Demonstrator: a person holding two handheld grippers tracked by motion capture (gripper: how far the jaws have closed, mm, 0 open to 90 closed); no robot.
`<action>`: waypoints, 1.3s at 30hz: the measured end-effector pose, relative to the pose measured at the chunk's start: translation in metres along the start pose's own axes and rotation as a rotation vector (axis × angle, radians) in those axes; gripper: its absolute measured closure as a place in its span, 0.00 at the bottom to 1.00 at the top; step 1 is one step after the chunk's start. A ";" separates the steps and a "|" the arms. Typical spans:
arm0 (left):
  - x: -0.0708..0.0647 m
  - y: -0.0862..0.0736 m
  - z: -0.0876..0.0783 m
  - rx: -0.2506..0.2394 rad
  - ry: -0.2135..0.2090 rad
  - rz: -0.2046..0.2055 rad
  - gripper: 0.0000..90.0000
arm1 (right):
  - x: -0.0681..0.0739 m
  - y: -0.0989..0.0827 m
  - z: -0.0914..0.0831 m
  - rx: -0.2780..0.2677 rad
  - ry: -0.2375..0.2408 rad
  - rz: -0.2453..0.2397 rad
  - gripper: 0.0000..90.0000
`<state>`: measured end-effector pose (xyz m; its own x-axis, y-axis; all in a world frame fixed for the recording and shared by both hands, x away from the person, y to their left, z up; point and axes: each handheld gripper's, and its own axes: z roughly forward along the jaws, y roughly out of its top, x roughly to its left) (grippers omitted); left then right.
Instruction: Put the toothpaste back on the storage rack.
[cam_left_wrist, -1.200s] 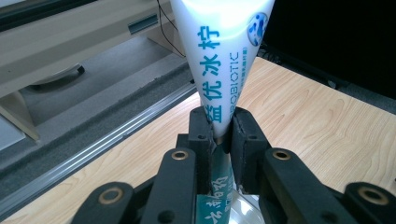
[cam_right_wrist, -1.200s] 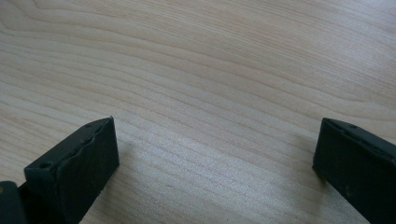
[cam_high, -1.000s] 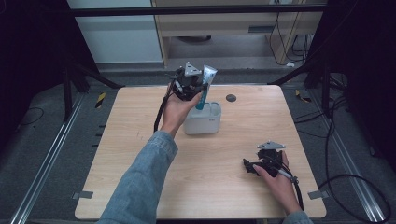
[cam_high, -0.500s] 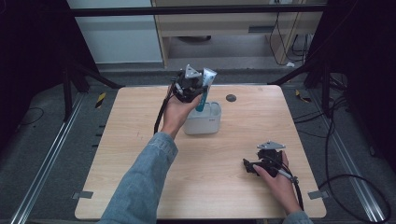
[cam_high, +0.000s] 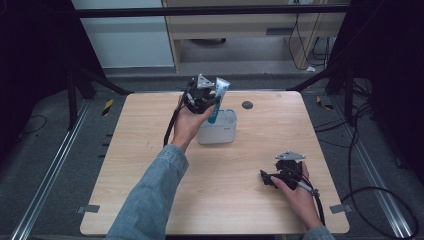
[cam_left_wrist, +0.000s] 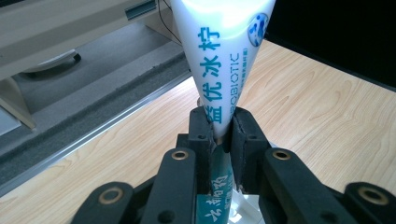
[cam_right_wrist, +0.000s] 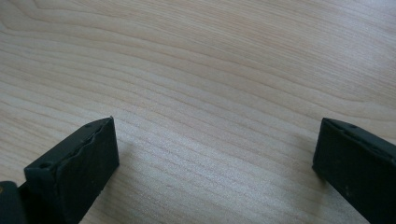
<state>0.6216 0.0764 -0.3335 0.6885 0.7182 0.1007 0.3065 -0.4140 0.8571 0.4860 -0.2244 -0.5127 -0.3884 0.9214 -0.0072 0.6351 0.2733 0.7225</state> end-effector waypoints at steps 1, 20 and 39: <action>0.000 -0.001 0.000 0.004 -0.002 0.004 0.88 | 0.000 0.000 0.000 0.000 0.000 0.000 0.01; 0.007 -0.022 0.006 0.034 0.005 -0.007 0.88 | 0.001 0.000 0.000 0.001 0.004 0.008 0.00; 0.002 -0.030 0.015 0.062 -0.010 -0.002 0.88 | 0.000 0.000 0.000 0.001 0.002 0.005 0.00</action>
<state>0.6241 0.0815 -0.3664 0.6945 0.7134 0.0938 0.3478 -0.4470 0.8241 0.4859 -0.2240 -0.5126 -0.3861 0.9224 -0.0023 0.6376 0.2687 0.7220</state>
